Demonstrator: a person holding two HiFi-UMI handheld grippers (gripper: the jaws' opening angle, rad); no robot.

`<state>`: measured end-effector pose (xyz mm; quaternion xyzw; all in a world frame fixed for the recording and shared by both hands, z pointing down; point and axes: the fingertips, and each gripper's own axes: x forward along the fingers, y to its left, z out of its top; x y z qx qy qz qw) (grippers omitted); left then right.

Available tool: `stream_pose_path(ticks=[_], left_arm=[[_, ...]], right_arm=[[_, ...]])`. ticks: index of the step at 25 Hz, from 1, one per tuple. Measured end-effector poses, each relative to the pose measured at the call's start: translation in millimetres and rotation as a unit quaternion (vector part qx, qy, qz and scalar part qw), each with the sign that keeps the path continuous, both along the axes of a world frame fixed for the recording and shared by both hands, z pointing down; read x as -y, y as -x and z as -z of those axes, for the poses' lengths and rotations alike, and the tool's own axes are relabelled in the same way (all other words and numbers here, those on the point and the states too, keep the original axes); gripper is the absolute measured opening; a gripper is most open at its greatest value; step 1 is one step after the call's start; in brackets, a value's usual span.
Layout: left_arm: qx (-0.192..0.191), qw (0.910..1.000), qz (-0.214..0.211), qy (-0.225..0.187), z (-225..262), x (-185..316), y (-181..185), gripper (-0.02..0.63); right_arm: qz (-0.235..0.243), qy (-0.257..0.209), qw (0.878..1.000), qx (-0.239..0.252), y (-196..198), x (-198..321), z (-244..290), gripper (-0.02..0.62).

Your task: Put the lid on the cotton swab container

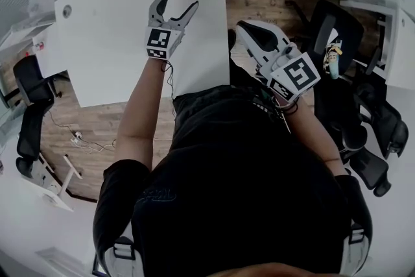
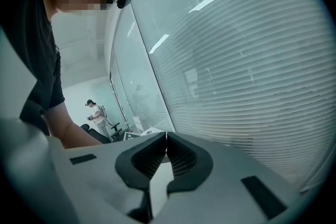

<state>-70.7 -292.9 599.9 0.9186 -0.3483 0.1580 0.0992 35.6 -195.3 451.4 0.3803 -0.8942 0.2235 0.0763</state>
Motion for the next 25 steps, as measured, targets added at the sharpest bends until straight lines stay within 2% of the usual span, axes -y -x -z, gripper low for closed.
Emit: stream_pose_path(ticks=[10, 17, 25], left_arm=[[0.048, 0.9973, 0.004, 0.055, -70, 24, 0, 0.351], [0.084, 0.9936, -0.001, 0.076, -106, 35, -2, 0.35], [0.103, 0.9908, -0.004, 0.088, -126, 44, -8, 0.347]], right_arm=[[0.001, 0.018, 1.0, 0.0, -8, 15, -14, 0.025], [-0.003, 0.03, 1.0, 0.002, -11, 21, -23, 0.025], [-0.007, 0.041, 0.999, 0.002, -11, 22, -31, 0.025]])
